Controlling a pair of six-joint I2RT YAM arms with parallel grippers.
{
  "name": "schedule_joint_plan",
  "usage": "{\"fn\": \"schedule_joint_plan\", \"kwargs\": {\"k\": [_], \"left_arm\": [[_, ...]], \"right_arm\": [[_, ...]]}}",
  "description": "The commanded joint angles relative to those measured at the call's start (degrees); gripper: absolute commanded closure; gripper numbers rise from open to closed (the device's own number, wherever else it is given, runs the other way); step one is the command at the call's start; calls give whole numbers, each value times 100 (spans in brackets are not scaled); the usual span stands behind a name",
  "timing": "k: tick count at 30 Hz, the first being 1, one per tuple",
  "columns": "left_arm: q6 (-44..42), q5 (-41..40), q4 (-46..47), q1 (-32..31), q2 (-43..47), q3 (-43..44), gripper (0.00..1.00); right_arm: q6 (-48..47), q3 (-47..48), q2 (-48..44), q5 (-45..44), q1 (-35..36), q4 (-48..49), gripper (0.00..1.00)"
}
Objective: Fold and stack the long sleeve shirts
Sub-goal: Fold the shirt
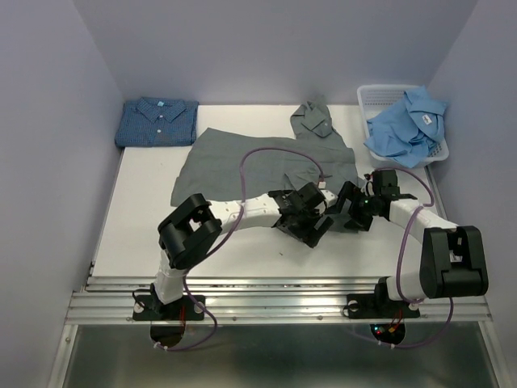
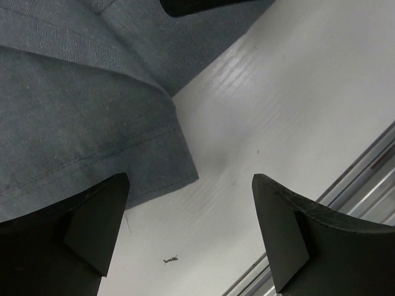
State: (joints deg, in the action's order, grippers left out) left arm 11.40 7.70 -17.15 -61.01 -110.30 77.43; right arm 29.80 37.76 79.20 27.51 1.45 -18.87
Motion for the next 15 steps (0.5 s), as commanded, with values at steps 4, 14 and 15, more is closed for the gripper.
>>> {"fn": "schedule_joint_plan", "kwargs": {"k": [4,14,15], "left_arm": [[-139,-383,-376,-165,-290,360,12],[415,-1665,-1273,-542,-860,747,34],[633,-2145,-1395,-578,-948,808,41]], "right_arm": [[-89,74,17,106,-40,182,0],[-54,-5,-27,44,-40,200,0],[-53,-5,-27,44,-40,191,0]]}}
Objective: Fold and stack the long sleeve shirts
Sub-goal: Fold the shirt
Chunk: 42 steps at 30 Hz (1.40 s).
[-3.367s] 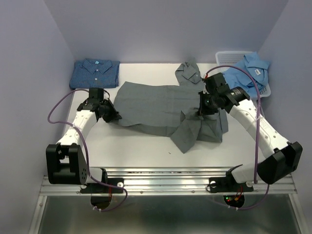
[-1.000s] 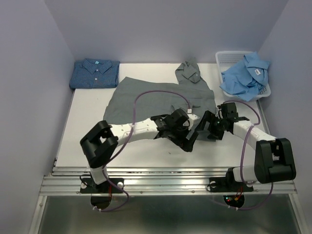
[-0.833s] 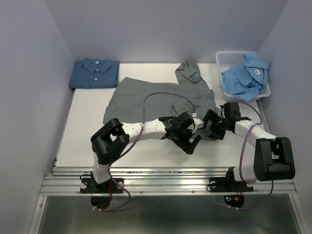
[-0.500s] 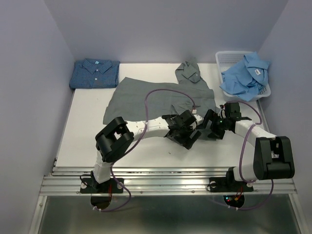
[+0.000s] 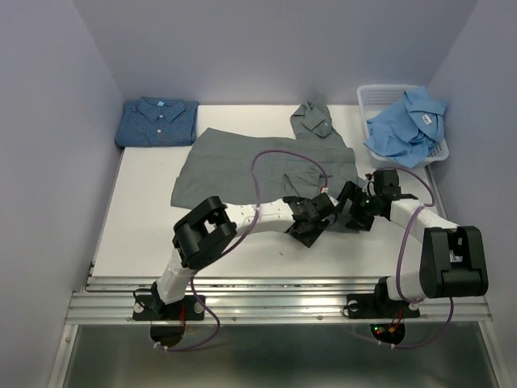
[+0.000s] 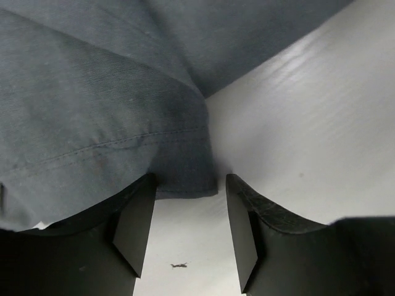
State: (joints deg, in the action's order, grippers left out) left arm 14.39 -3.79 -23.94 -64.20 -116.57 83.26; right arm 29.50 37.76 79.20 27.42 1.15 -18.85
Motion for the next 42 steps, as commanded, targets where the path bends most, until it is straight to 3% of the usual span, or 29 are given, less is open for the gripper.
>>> {"fn": "schedule_joint_plan", "kwargs": {"k": [1,5,8,9,12,16,22,25,32,39,42], "left_arm": [[441,-1131,-978,-259,-514,382,41],[863,-1615,-1454,-259,-989,735,50],[925,-1485,-1377,-259,-955,683,83],[925,-1371,-1333,-259,-877,630,100],[811,-1317,-1297,-224,-376,437,100],[591,-328,-981,232,476,85,100],[530,1895,-173,1796,2109,-907,100],[320,2418,-128,2324,2489,-1084,100],[-16,2645,-883,3237,2552,-628,100],[695,4682,-446,4459,3061,-934,100],[732,4915,-452,4864,3263,-1040,100]], "right_arm": [[-23,3,-19,62,-9,198,0],[-49,-5,-18,97,-62,189,0],[-58,-5,-10,106,-62,189,0],[-67,3,-10,106,-62,180,0],[-75,12,-10,97,-115,180,0],[-119,21,8,71,-115,180,0],[-146,-23,-80,-61,-115,171,0],[-155,-67,-124,-105,-115,171,0],[-146,-146,-177,-289,-115,101,0],[-155,-146,-230,-378,-115,83,0],[-163,-146,-212,-421,-115,83,0]]}}
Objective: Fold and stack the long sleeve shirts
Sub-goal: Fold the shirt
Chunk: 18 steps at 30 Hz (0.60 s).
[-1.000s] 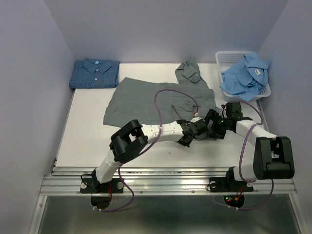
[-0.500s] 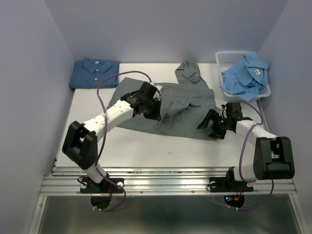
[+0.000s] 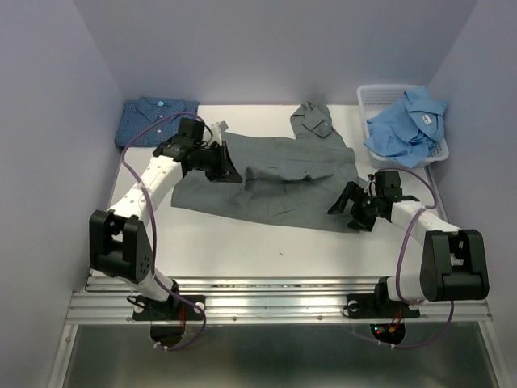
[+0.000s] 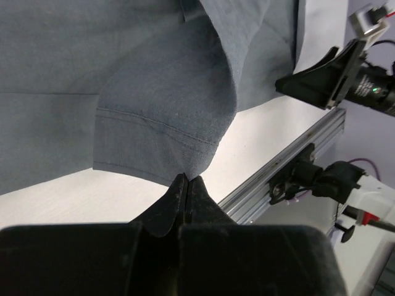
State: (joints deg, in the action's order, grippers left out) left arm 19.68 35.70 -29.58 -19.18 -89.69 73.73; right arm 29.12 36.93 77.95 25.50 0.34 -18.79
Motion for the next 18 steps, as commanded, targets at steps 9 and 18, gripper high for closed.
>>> {"fn": "schedule_joint_plan", "kwargs": {"k": [9,18], "left_arm": [[-578,577,-1365,1258,347,387,100],[-694,921,-1832,2050,-92,343,100]], "right_arm": [[-188,-45,-105,-265,-34,51,0],[-223,-186,-166,-317,-34,33,0]]}}
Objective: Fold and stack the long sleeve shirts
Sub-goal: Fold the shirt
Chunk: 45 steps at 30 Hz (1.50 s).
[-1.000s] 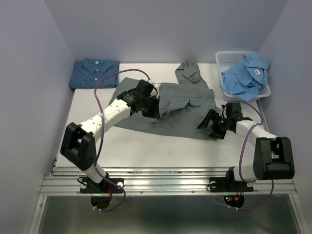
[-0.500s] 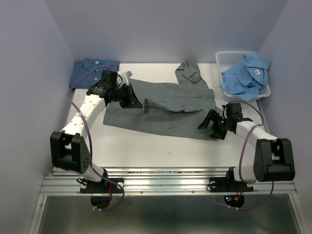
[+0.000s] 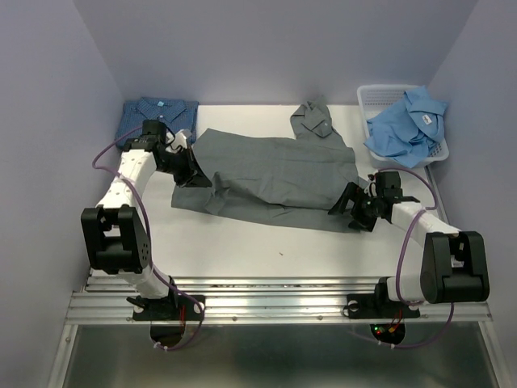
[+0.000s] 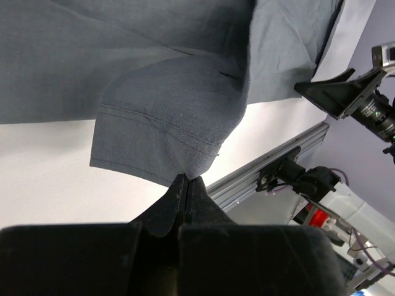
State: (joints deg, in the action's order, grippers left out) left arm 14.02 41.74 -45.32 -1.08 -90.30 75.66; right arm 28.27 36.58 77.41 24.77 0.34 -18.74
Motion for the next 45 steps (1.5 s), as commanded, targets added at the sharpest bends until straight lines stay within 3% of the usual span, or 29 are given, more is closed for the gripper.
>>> {"fn": "schedule_joint_plan", "kwargs": {"k": [1,12,17,23,25,31,35,45], "left_arm": [[-84,257,-249,257,-57,195,100],[390,-15,-1022,512,109,967,100],[356,335,-979,556,566,512,100],[435,-262,-1022,785,1189,407,100],[444,-132,-996,864,1182,275,100],[417,-429,-769,873,743,221,100],[365,-298,-302,873,-2,379,100],[-180,-658,-566,873,-1683,1310,100]], "right_arm": [[-138,-160,-120,-262,-34,29,0],[-173,-186,-217,-438,-34,-59,0],[-199,-195,-156,-508,-34,-86,0],[-226,-142,-24,-474,-34,-95,0],[-234,-142,-24,-473,-34,-103,0],[-252,-125,-50,-526,-34,-103,0],[-252,-81,2,-553,-34,-103,0],[-226,-19,-182,-728,-34,-156,0]]}}
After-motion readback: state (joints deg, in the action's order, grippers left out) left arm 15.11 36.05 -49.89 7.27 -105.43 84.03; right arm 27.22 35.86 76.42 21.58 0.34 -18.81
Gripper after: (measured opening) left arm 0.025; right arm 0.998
